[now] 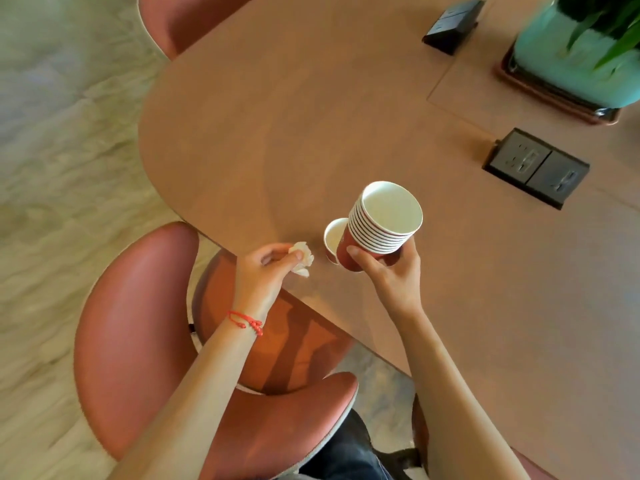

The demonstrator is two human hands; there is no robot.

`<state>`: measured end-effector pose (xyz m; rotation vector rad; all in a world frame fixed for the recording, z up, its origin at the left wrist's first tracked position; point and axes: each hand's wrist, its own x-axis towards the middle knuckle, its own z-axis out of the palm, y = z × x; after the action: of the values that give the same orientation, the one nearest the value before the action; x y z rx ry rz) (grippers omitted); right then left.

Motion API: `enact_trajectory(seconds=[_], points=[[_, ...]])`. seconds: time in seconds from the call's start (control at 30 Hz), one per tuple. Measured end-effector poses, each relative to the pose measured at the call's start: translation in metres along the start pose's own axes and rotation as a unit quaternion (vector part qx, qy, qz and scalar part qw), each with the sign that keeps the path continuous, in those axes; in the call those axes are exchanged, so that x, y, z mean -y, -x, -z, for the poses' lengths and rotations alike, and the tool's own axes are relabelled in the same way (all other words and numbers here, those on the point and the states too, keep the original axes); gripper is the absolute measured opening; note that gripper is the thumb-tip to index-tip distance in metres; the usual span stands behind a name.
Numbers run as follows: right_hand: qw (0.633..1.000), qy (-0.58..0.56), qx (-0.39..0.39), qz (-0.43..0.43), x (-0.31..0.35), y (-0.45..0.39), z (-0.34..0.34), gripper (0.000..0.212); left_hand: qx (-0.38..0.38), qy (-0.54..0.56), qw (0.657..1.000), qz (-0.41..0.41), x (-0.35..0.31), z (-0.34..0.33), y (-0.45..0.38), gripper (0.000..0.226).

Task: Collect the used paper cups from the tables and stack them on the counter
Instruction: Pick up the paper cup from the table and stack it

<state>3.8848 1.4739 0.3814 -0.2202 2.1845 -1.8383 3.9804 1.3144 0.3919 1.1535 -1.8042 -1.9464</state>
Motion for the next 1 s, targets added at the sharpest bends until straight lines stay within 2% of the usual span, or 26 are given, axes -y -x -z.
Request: enact_trajectory(seconds=[0.27, 0.53, 0.73, 1.0], points=[[0.999, 0.048, 0.008, 0.006, -0.017, -0.039, -0.011, 0.065, -0.019, -0.014, 0.999, 0.034, 0.009, -0.002, -0.021, 0.01], [0.995, 0.097, 0.02, 0.025, -0.031, -0.042, -0.016, 0.059, -0.024, -0.005, 0.998, 0.053, 0.018, -0.006, -0.021, 0.018], [0.992, 0.117, 0.038, 0.0, -0.055, -0.044, -0.019, 0.066, -0.024, 0.004, 0.998, 0.055, 0.019, -0.008, -0.02, 0.017], [0.991, 0.126, 0.04, -0.031, -0.084, -0.036, -0.02, 0.085, -0.036, 0.022, 0.997, 0.057, 0.021, -0.007, -0.018, 0.016]])
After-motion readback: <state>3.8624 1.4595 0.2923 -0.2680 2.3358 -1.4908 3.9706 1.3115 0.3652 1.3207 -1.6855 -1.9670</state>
